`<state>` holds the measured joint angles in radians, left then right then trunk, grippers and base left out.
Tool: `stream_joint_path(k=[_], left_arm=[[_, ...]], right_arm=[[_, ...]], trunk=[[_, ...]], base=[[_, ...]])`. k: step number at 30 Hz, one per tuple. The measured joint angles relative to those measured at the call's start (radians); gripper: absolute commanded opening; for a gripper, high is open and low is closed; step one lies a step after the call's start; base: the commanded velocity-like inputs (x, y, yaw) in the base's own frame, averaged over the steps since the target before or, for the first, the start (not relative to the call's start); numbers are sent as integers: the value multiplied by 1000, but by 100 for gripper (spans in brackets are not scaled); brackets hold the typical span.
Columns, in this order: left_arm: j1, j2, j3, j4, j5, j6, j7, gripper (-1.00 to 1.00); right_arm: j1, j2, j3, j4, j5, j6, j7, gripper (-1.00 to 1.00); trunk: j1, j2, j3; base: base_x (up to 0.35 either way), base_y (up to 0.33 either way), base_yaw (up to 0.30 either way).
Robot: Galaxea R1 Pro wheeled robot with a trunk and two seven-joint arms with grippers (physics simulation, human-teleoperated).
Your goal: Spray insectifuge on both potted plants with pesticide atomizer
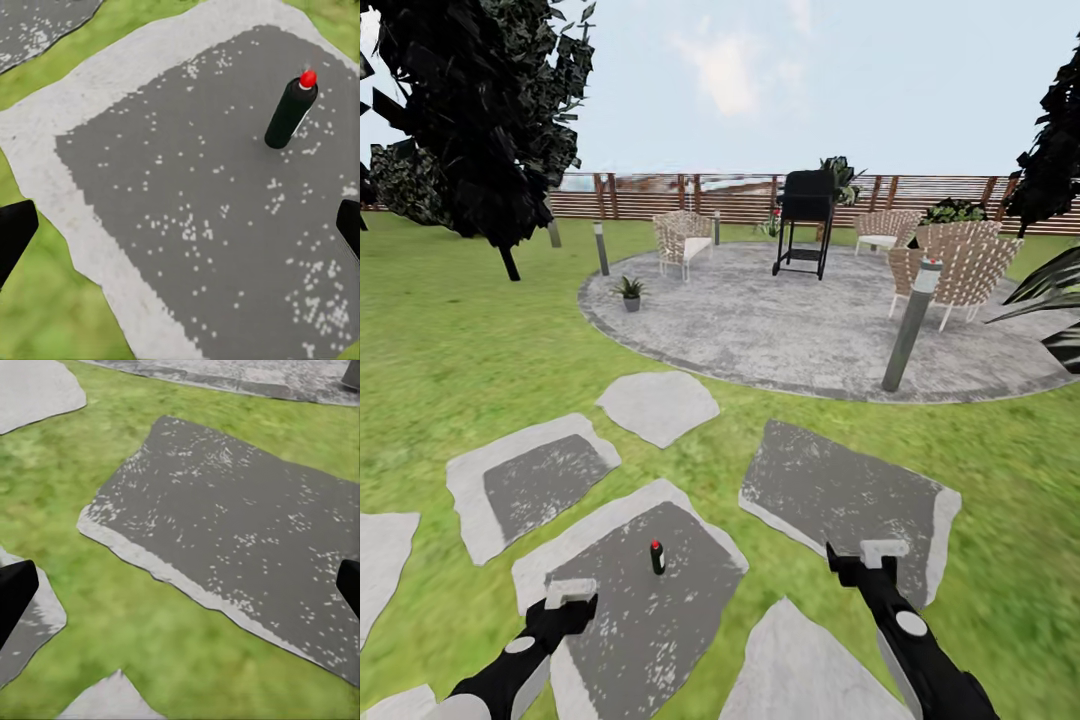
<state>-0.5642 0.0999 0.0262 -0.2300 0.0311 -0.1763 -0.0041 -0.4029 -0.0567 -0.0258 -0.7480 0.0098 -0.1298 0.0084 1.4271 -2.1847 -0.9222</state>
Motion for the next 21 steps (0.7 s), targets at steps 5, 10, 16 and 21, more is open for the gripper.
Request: stream_joint_path(k=[5, 10, 16, 21], left_arm=[[-1, 0, 0, 0, 1, 0, -1, 100], [-1, 1, 0, 1, 1, 0, -1, 100], [-1, 1, 1, 1, 1, 0, -3, 100], [-1, 1, 1, 0, 1, 0, -3, 100]], right_arm=[[0, 0, 0, 7, 0, 0, 0, 100], [0, 0, 0, 6, 0, 1, 0, 100], [0, 0, 1, 5, 0, 1, 0, 100], [0, 1, 2, 4, -1, 1, 0, 100]], trunk=[[0, 0, 0], [0, 0, 0], [0, 0, 0], [0, 0, 0]], base=[[320, -115, 0], [287, -198, 0], [283, -204, -2], [226, -121, -173]])
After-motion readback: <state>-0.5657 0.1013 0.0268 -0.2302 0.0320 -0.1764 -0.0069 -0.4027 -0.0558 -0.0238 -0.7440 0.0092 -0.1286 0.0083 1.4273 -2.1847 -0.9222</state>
